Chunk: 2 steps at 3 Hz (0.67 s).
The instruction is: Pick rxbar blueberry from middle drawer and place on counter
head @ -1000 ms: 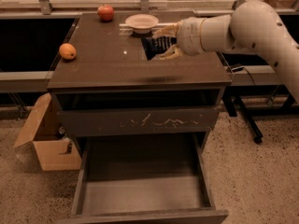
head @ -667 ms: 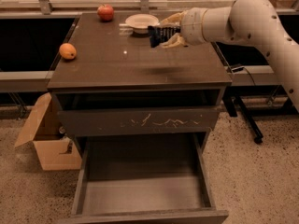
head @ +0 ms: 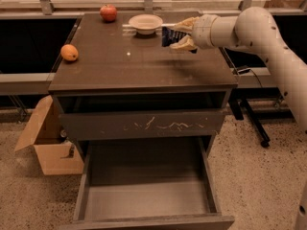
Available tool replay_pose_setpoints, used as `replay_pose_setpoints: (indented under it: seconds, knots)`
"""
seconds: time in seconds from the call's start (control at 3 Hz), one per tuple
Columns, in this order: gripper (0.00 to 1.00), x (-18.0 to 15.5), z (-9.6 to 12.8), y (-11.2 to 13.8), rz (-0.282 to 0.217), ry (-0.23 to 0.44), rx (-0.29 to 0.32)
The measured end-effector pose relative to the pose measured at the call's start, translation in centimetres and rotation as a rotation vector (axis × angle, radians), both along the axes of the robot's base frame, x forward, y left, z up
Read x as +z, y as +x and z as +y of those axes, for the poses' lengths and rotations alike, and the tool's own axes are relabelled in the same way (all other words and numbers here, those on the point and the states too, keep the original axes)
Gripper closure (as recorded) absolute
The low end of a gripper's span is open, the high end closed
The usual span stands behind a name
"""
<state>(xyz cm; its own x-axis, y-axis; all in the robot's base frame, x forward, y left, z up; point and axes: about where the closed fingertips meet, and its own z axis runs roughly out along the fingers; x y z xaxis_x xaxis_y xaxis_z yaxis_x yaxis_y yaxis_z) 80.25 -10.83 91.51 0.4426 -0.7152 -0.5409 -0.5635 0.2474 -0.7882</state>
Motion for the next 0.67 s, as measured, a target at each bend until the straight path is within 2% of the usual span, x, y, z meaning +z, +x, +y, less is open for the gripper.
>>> replay_pose_setpoints:
  seconds: [0.67]
  knots:
    - [0.50, -2.1, -2.5, 2.7, 0.050, 0.062, -0.053]
